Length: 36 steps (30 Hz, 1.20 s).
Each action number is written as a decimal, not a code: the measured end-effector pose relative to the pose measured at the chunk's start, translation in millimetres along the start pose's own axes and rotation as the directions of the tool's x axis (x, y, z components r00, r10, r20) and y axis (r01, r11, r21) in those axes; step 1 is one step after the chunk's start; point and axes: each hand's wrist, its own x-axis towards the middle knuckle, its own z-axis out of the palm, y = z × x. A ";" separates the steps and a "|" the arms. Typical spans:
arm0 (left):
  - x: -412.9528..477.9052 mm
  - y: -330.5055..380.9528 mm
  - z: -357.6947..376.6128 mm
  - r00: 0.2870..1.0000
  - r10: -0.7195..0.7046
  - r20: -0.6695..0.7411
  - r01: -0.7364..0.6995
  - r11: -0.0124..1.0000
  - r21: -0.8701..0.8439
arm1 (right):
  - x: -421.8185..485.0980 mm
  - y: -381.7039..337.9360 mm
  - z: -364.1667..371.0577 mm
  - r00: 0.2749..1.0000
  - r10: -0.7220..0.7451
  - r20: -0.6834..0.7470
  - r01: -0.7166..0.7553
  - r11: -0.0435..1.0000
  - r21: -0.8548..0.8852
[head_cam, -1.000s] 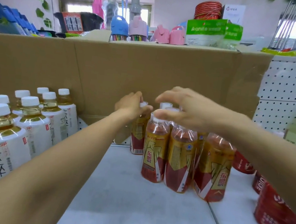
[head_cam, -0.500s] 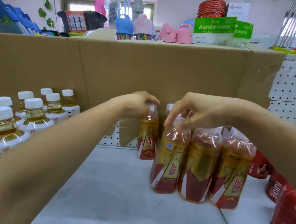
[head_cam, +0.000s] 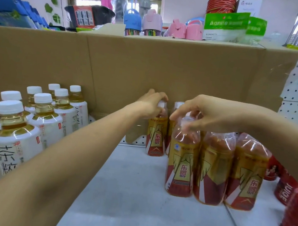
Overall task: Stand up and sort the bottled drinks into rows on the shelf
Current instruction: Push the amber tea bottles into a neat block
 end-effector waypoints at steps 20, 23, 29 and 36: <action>-81.9 20.8 4.8 0.970 0.242 -0.037 -0.244 0.945 -0.216 | -26.5 33.9 9.6 0.969 0.245 -0.016 -0.242 0.940 -0.239; -76.8 3.0 -0.3 0.984 0.172 -0.044 -0.177 0.965 -0.193 | -25.7 27.4 11.6 0.971 0.238 -0.004 -0.231 0.939 -0.256; -67.9 -17.5 -8.2 0.985 0.163 0.061 -0.132 0.927 -0.352 | 14.4 20.8 -0.7 0.974 0.075 -0.212 -0.139 0.942 -0.305; -69.7 -19.4 -7.0 0.988 0.105 0.110 -0.060 0.935 -0.349 | 50.6 37.8 4.5 0.983 0.183 0.011 -0.173 0.947 -0.272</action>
